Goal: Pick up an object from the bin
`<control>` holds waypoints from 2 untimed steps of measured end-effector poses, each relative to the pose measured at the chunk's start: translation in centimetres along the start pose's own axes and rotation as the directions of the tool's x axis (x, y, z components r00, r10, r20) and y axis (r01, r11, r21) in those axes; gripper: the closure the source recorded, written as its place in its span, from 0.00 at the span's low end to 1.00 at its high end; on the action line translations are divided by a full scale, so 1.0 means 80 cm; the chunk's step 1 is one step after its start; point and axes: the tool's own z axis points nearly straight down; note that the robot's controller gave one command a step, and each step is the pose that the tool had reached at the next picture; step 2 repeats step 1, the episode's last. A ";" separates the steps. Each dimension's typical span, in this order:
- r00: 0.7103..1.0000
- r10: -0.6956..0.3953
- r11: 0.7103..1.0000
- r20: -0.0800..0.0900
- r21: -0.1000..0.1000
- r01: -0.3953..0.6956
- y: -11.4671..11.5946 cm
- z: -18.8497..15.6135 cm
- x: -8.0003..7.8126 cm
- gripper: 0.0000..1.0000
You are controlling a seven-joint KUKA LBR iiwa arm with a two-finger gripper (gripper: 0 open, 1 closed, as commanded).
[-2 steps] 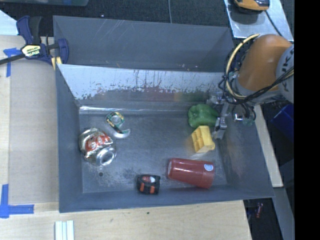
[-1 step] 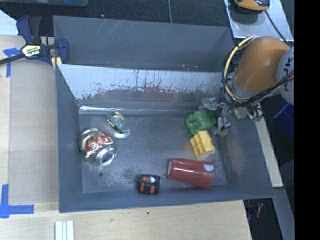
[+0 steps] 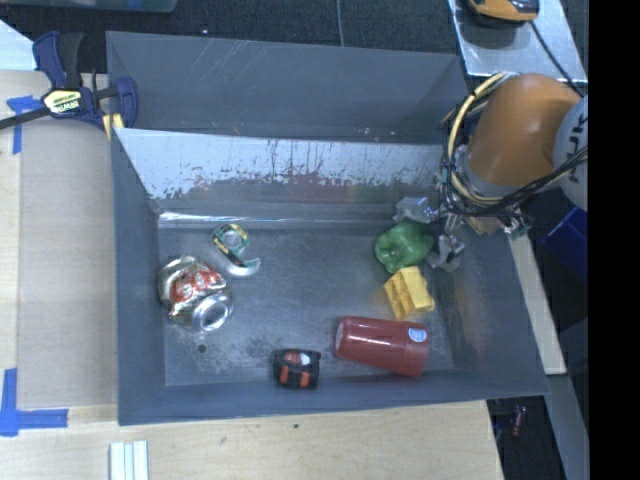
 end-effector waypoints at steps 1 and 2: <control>0.999 0.054 0.999 0.005 0.003 -0.054 -0.001 -0.016 0.000 1.00; 0.999 0.054 0.999 0.005 0.003 -0.054 -0.001 -0.016 0.000 1.00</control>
Offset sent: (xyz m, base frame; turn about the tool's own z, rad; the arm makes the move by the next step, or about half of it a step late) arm 0.0000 0.0000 0.0477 0.0076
